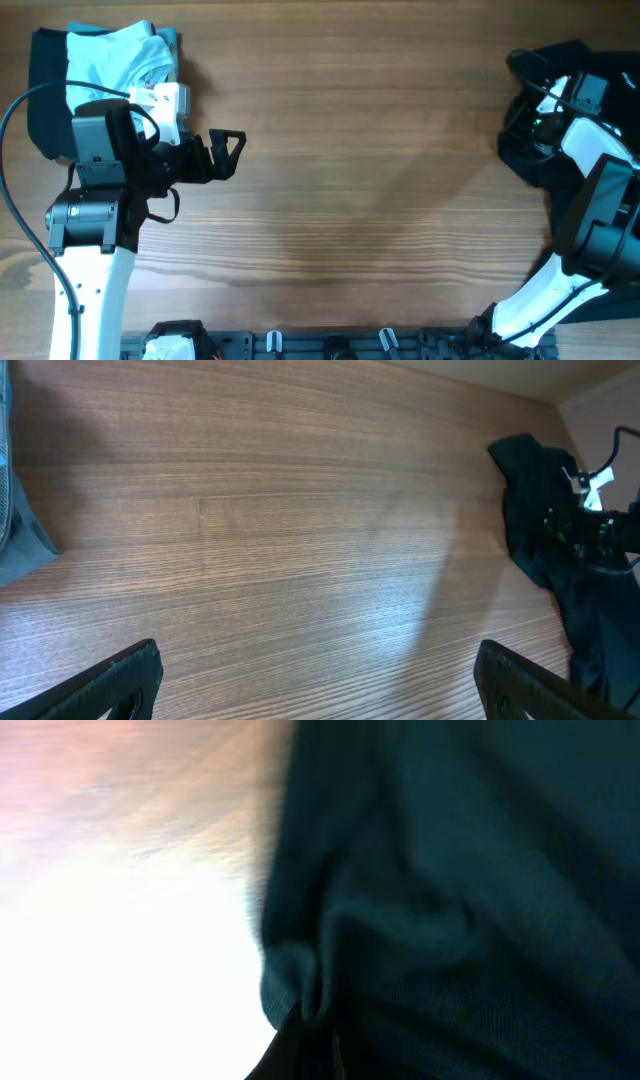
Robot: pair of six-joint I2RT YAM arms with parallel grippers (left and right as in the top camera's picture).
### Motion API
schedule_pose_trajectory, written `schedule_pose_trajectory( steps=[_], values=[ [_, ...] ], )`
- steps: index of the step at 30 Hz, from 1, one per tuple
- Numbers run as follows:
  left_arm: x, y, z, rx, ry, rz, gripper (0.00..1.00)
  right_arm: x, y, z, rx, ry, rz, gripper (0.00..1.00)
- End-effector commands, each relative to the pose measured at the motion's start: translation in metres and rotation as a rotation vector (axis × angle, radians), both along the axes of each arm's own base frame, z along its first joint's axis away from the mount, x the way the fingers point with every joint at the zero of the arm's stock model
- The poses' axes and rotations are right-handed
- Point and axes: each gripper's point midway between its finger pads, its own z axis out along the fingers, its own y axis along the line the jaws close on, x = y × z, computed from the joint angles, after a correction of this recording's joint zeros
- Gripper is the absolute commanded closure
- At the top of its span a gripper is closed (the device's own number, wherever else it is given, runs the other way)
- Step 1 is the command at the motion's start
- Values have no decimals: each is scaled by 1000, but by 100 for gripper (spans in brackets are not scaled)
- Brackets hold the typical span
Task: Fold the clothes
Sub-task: 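Reach the right gripper to the black shirt and grasp its edge, then drag the black shirt left toward the table center with the right gripper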
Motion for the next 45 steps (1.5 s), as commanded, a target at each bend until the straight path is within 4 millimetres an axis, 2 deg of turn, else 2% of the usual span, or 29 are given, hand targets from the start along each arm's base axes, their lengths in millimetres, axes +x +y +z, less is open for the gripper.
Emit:
schedule_pose_trajectory(
  steps=[1,3,4,5,7,9,10,12,13,14,15,16,17,18,20,23,26,27,29,31,33,38,41,43,45],
  values=[
    [-1,3,25,-13,-81,7,0,21,72,69,101,-186,214,96],
    [-1,7,34,-11,-115,20,0,22,107,82,115,-209,292,96],
    [-1,11,42,-8,-146,30,0,19,139,88,123,-206,359,96],
    [-2,13,49,-4,-173,40,0,16,157,89,128,-200,397,96],
    [-3,21,63,12,-227,71,0,5,210,87,153,-172,498,96],
    [-6,31,75,40,-275,114,0,-12,267,84,172,-147,612,96],
    [-8,36,82,60,-301,143,0,-26,303,84,177,-141,697,96],
    [-14,43,89,83,-330,179,0,-51,353,84,184,-137,818,96],
    [-17,46,93,93,-344,194,0,-67,380,85,192,-135,886,88],
    [-20,47,96,101,-356,204,0,-85,406,86,200,-131,943,70],
    [-22,49,98,106,-366,212,0,-101,427,86,196,-132,999,46],
    [-25,50,102,115,-380,225,0,-115,443,84,174,-134,1040,29],
    [-27,52,104,121,-388,234,0,-125,454,84,140,-142,1064,17],
    [-28,53,105,125,-395,240,0,-129,460,83,103,-151,1062,10],
    [-30,53,108,126,-404,243,0,-125,455,87,49,-159,997,2],
    [-29,53,107,125,-400,242,0,-106,426,106,16,-187,909,2],
    [-25,48,102,106,-380,212,0,-82,380,138,14,-229,791,2],
    [-22,44,98,94,-365,193,0,-72,356,151,11,-250,733,2],
    [-15,37,89,76,-331,155,0,-62,322,170,12,-277,654,2],
    [-7,28,78,66,-289,122,0,-57,294,183,25,-290,594,3],
    [6,15,57,59,-218,72,0,-57,263,191,39,-283,531,3],
    [30,-28,-7,62,-20,-65,0,-61,213,183,69,-199,394,4],
    [43,-48,-39,68,56,-120,1,-69,194,172,71,-132,345,4],
    [54,-59,-54,66,74,-146,15,-74,188,168,71,-103,332,4],
    [60,-69,-72,67,108,-171,16,-75,185,166,64,-94,328,4]
  ],
)
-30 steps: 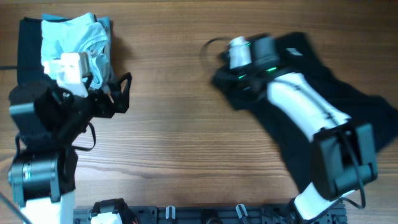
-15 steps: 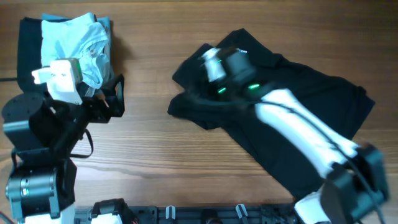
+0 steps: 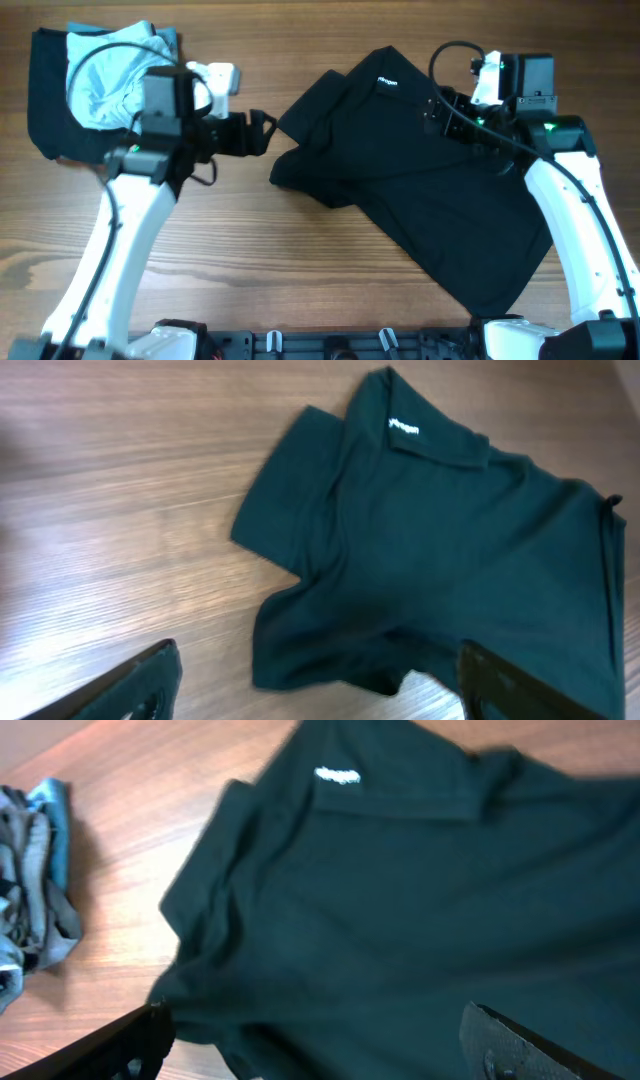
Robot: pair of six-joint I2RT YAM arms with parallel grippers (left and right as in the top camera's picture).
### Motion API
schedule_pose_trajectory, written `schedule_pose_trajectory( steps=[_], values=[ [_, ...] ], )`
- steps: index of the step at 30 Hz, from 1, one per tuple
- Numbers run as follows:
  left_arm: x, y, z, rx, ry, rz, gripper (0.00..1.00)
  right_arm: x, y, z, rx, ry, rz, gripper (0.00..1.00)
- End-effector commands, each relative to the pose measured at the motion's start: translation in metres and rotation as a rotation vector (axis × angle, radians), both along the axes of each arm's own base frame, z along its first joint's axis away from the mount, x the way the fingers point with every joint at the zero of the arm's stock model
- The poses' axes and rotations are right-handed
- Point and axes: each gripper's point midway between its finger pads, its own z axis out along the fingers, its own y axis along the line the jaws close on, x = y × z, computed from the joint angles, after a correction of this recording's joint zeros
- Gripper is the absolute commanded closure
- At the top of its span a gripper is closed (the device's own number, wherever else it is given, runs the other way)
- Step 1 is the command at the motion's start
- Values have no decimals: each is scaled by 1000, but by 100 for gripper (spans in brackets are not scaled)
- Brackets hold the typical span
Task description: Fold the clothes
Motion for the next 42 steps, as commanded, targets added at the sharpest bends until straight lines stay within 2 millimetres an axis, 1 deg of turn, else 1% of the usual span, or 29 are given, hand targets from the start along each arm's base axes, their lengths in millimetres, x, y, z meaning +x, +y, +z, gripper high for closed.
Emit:
schedule_pose_trajectory(
  steps=[1,3,5,6,7,8,10,11,12,14,15,17,19,21,23,27,29,31,32,33,34,37,38,39,40,42],
  values=[
    [8,-21,-31,2,70,-57,15,-2,-3,1,11,12,-9,3],
    [10,-24,-56,26,130,-61,15,-3,-4,-1,3,18,-14,3],
    [17,-30,-78,35,164,-71,15,-5,-4,-2,4,28,-14,4],
    [23,-33,-88,39,165,-79,18,-5,-4,-3,4,30,-14,3],
    [30,-37,-97,44,151,-95,24,-6,-4,-4,4,33,-14,3],
    [44,-42,-112,45,129,-106,34,-7,-5,-7,3,40,-14,4],
    [58,-46,-126,38,106,-104,57,-9,-5,-9,2,51,-14,3],
    [63,-48,-133,35,101,-103,64,-11,-5,-10,2,58,-14,3],
    [67,-50,-140,35,96,-105,66,-12,-5,-11,1,65,-14,3],
    [72,-52,-150,30,94,-100,65,-14,-5,-12,1,76,-14,3],
    [75,-52,-155,27,95,-93,62,-16,-5,-13,0,83,-14,3],
    [81,-50,-166,37,94,-78,44,-17,-5,-14,0,90,-14,3],
    [84,-49,-174,46,91,-71,31,-17,-5,-14,0,90,-14,3],
    [86,-50,-181,46,91,-71,25,-17,-5,-14,0,89,-14,3],
    [87,-49,-187,52,96,-67,26,-17,-5,-14,0,91,-14,3],
    [83,-44,-206,79,135,-54,37,-17,-5,-14,1,90,-14,3],
    [80,-44,-216,81,160,-56,56,-17,-5,-14,0,90,-13,3],
    [78,-43,-224,86,177,-56,80,-17,-5,-14,1,91,-14,3],
    [77,-42,-228,91,183,-52,87,-18,-5,-14,0,94,-14,3],
    [79,-35,-231,113,186,-26,96,-19,-5,-14,0,96,-14,3],
    [82,-24,-234,140,194,30,96,-19,-5,-15,-1,99,-14,3],
    [91,36,-239,267,224,314,96,-21,-10,-18,-24,113,-29,2],
    [90,50,-239,294,233,370,96,-23,-12,-19,-36,120,-35,2],
    [88,72,-239,333,245,442,96,-24,-15,-21,-50,129,-43,2],
    [86,88,-239,361,257,483,96,-26,-18,-23,-68,139,-53,2],
    [81,113,-239,393,283,537,96,-31,-23,-29,-93,160,-66,2]
  ],
)
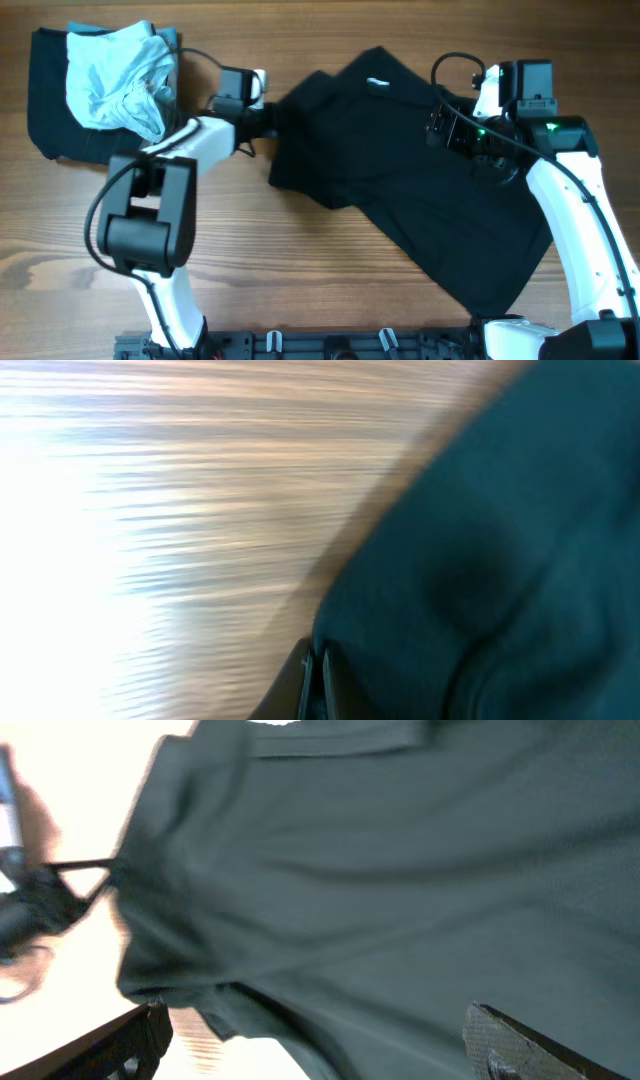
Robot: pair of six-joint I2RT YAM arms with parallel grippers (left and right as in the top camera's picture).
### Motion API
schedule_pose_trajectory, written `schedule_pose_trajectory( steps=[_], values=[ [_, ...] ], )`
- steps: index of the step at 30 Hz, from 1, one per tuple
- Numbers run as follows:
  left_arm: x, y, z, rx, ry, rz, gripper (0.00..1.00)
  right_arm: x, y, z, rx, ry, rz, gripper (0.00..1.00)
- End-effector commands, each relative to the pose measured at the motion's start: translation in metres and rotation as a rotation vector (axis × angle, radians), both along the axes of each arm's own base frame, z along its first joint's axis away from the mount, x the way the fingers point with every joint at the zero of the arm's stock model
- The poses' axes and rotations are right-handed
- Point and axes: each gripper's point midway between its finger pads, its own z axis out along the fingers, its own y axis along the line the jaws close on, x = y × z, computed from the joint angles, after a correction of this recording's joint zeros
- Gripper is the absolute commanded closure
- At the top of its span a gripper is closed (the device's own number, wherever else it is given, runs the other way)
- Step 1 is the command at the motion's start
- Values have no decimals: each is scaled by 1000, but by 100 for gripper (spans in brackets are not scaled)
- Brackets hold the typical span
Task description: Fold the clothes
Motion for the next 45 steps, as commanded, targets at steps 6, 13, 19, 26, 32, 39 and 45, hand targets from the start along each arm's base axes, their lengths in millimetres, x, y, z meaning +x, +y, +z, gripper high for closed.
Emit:
schedule_pose_trajectory(
  steps=[6,13,19,26,32,39,45],
  values=[
    [-37,145,-35,187,187,394,96,-19,-35,-43,-159,121,-137,2],
    [-33,126,-9,106,154,345,54,6,-67,-68,-214,104,-266,11],
    [-35,120,37,82,97,333,37,45,-117,-78,-175,1,-370,20],
    [-45,91,92,-74,43,245,43,84,-155,-84,-184,-139,-387,21],
    [-52,59,102,-159,48,122,52,104,-174,-101,-165,-184,-455,32],
    [-72,24,95,-131,107,5,50,130,-174,-137,-136,-229,-426,30],
    [-79,0,94,-123,115,-56,45,130,-162,-155,-69,-196,-403,37]
  ],
)
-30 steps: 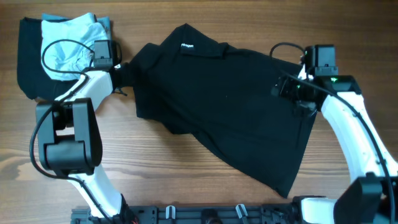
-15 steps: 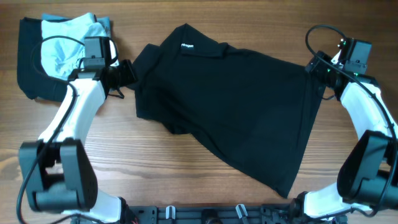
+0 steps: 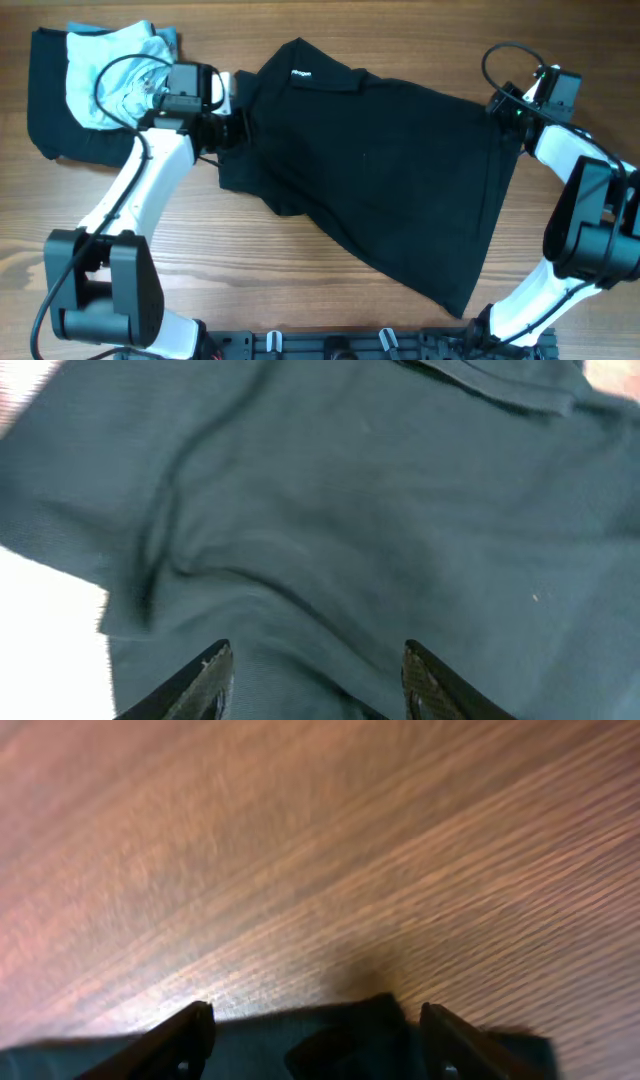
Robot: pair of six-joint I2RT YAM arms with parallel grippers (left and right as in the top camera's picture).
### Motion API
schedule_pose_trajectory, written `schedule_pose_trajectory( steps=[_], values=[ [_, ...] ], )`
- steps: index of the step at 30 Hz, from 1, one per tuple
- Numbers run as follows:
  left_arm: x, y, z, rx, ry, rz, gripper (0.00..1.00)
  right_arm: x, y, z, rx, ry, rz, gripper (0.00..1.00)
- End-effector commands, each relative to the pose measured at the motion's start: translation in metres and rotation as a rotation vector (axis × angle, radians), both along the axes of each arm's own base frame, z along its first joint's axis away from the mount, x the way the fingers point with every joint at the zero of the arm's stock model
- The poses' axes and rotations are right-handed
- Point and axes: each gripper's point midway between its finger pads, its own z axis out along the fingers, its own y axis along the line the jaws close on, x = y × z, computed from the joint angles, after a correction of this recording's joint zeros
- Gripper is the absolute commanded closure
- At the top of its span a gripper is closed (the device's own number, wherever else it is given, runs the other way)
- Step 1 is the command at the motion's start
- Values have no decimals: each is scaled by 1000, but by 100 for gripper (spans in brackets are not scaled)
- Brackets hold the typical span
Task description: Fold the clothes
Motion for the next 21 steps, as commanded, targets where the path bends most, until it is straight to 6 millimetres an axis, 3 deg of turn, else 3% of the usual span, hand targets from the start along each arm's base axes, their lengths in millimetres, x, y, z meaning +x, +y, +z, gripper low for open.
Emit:
schedule_pose_trajectory(
  steps=[1,7,11,17,18,20,21],
  values=[
    [-6,-18,-1,-5,-3,-70,44,-1,9,-13,57,13,21,45],
    [-8,-22,-2,15,-1,-78,43,-4,7,-15,52,28,10,87],
    [-9,-21,-3,16,5,-78,43,-7,-9,-15,48,31,-36,95],
    [-10,-21,-3,17,9,-78,42,-21,-40,-14,67,49,-103,96],
    [-10,-21,-3,17,8,-78,42,-22,-39,-12,91,42,-90,91],
    [-10,-21,-3,17,8,-78,39,-19,-28,-3,152,2,-8,61],
    [-10,-21,-3,17,8,-78,39,-16,-16,5,182,-33,81,56]
  ],
)
